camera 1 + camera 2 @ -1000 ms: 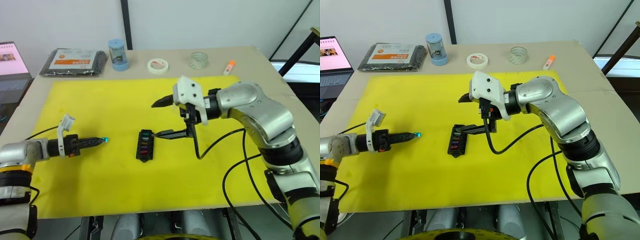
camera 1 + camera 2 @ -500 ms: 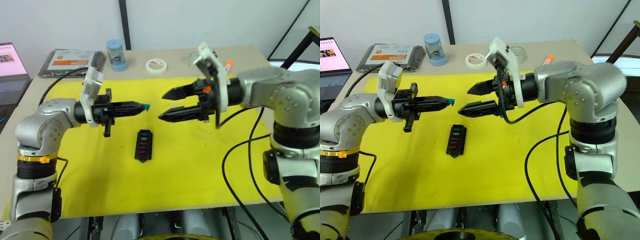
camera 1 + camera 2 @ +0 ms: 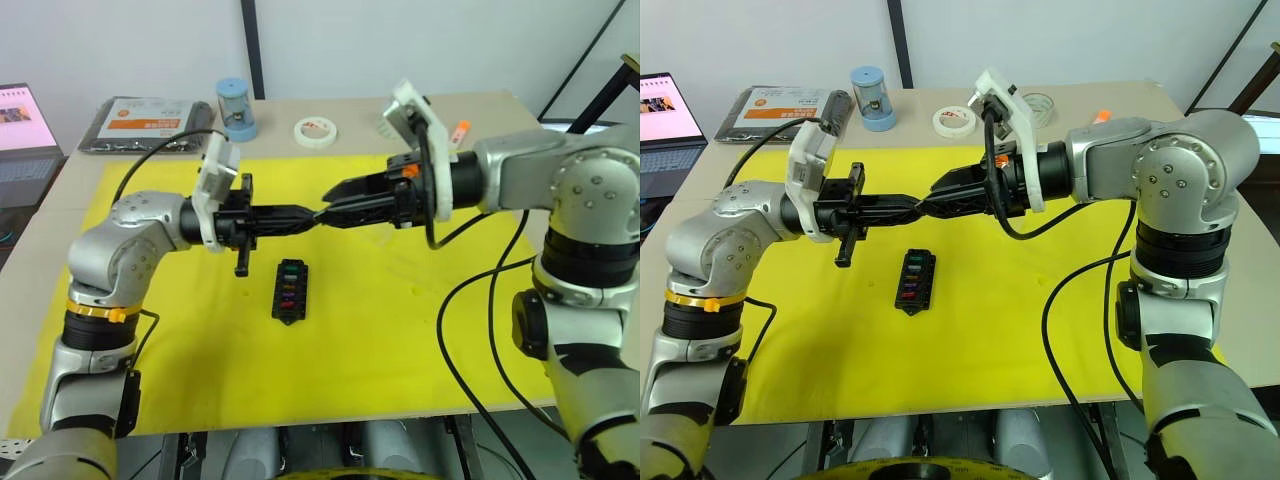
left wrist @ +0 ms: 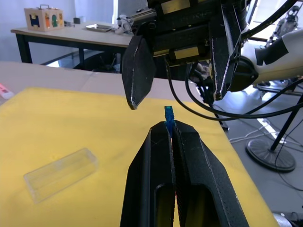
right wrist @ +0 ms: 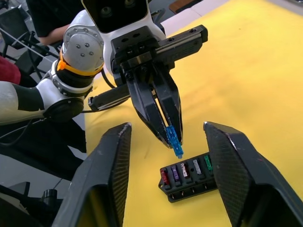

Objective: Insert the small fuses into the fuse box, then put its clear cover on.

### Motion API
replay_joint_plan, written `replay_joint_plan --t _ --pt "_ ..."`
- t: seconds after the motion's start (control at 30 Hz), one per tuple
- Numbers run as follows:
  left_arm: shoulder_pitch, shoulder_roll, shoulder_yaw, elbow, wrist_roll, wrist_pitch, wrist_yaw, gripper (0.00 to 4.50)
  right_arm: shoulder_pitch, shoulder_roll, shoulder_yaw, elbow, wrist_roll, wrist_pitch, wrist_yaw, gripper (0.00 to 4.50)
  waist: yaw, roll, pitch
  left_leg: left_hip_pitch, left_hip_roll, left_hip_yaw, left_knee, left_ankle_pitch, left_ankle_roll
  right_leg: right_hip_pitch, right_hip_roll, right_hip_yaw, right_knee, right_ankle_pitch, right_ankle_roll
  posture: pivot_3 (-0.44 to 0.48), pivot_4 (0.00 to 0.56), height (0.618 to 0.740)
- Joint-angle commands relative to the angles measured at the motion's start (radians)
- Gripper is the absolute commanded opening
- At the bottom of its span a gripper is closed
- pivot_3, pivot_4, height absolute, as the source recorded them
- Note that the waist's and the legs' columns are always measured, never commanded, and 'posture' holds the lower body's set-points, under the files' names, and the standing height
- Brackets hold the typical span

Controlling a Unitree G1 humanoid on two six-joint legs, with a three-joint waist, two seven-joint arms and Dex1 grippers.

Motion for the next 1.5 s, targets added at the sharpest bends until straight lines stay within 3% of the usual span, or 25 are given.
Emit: replay_joint_plan --t 0.03,0.4,0.5,0.6,1.5 --pt "-0.024 0.01 0.022 -0.015 -0.015 -0.02 0.007 0.0 -0.01 -0.016 -0.011 -0.03 0.021 -0.021 -0.004 2.5 0.0 0.0 0.0 0.0 0.0 0.0 0.0 0.0 0.0 0.0 0.0 0.0 0.0 0.0 0.0 0.0 0.15 0.74" --pt "-0.029 0.029 0.034 -0.015 -0.047 -0.006 0.021 0.0 0.01 -0.04 0.014 -0.041 0.027 -0.059 -0.001 2.5 0.0 0.0 0.0 0.0 0.0 0.0 0.0 0.0 0.0 0.0 0.0 0.0 0.0 0.0 0.0 0.0 0.15 0.74" --pt "-0.027 0.033 0.03 -0.014 -0.046 -0.008 0.021 0.0 0.012 -0.043 0.018 -0.04 0.033 -0.071 -0.002 1.98 0.0 0.0 0.0 0.0 0.0 0.0 0.0 0.0 0.0 0.0 0.0 0.0 0.0 0.0 0.0 0.0 0.15 0.74" --pt "-0.028 0.033 0.03 -0.012 -0.046 -0.008 0.024 0.0 0.014 -0.049 0.026 -0.044 0.035 -0.078 -0.003 1.0 0.0 0.0 0.0 0.0 0.0 0.0 0.0 0.0 0.0 0.0 0.0 0.0 0.0 0.0 0.0 0.0 0.15 0.74" --pt "-0.032 0.036 0.021 -0.015 -0.046 0.002 0.033 0.0 0.022 -0.059 0.055 -0.056 0.042 -0.124 -0.007 1.0 0.0 0.0 0.0 0.0 0.0 -0.001 0.0 0.0 0.0 0.0 0.0 0.0 -0.001 0.0 0.0 0.0 0.15 0.74"
